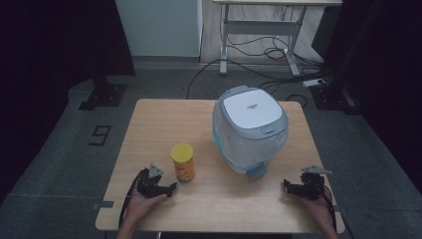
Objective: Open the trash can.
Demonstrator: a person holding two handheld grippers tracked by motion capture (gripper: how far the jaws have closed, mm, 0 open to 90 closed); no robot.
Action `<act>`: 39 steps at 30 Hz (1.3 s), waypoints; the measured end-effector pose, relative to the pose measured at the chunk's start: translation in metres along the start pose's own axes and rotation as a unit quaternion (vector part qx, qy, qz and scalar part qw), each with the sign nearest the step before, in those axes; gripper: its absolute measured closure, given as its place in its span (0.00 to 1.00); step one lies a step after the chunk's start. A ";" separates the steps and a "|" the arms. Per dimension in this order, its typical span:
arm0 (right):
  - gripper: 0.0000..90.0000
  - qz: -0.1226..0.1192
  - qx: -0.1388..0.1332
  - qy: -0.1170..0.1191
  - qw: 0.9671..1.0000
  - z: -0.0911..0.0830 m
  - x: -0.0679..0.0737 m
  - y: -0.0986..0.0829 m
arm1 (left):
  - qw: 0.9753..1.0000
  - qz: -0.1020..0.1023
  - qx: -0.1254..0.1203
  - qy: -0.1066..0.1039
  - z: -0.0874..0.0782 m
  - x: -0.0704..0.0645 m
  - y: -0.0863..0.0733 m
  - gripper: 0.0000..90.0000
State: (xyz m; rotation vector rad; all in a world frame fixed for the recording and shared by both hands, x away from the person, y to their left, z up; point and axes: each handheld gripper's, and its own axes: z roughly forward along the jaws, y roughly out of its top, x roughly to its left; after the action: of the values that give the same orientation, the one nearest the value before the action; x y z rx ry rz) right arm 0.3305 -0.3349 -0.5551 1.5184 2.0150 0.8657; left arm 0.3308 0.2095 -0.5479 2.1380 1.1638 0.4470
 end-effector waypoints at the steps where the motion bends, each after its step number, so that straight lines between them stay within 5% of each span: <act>1: 0.06 0.000 0.000 0.000 1.000 0.000 0.000 0.000 | 1.000 0.000 0.000 0.000 0.000 0.000 0.000 0.15; 20: 0.28 0.018 -0.020 -0.009 1.000 -0.006 -0.004 -0.003 | 1.000 0.003 0.000 -0.004 0.000 0.001 0.000 0.15; 39: 0.75 0.036 -0.108 0.028 0.993 -0.044 -0.005 0.002 | 1.000 0.005 0.000 -0.005 0.000 0.001 0.000 0.15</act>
State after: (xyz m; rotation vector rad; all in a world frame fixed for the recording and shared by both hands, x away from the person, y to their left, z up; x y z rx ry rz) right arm 0.3025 -0.3487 -0.5235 1.4657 1.8454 1.1273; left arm 0.3317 0.2107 -0.5479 2.1452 1.1476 0.4395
